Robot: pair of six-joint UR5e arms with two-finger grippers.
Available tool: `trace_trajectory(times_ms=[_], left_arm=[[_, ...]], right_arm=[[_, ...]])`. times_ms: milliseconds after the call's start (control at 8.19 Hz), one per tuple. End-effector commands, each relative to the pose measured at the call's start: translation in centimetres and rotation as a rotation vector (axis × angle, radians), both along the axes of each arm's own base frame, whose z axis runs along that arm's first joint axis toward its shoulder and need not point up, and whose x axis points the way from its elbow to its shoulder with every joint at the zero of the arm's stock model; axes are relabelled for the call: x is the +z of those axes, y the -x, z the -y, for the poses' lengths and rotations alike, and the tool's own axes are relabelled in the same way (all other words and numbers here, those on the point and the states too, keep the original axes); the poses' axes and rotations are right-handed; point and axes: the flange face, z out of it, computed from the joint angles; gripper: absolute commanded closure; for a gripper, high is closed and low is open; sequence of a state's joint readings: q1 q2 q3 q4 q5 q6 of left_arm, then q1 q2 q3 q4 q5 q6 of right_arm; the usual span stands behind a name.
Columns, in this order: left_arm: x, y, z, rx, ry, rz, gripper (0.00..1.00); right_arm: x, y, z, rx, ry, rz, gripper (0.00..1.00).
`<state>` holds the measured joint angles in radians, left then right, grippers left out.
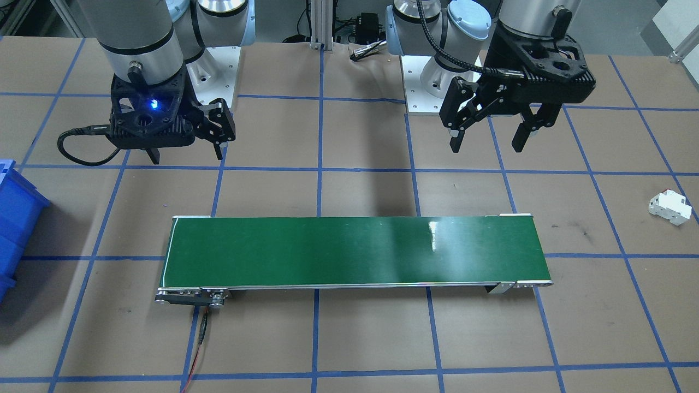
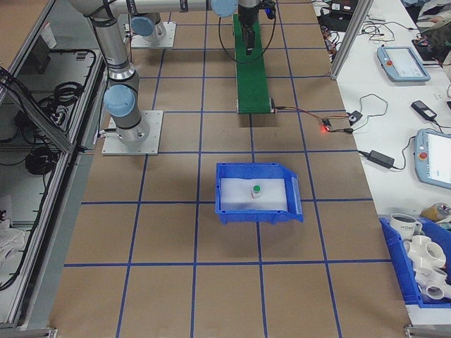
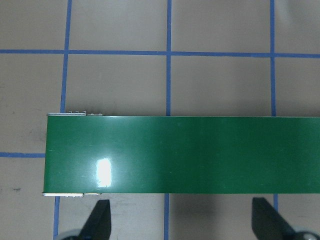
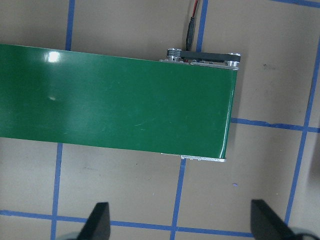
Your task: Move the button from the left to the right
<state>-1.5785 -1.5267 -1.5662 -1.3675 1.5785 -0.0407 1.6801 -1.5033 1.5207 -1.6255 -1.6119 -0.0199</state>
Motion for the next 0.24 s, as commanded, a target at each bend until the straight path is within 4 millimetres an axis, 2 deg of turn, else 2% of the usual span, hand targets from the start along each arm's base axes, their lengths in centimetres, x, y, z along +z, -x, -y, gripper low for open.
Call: trace_trajectory(times_ms=[0,122], left_arm=[[-0.01,-0.08,-0.01,0.005,-0.002,-0.001,0.00],[-0.01,-0.08,-0.01,0.005,-0.002,-0.001,0.00]], right_arm=[[-0.04,0.04,0.00,0.000,0.000,-0.002,0.00],[-0.03,0.04,0.02,0.000,0.001,-0.002,0.00]])
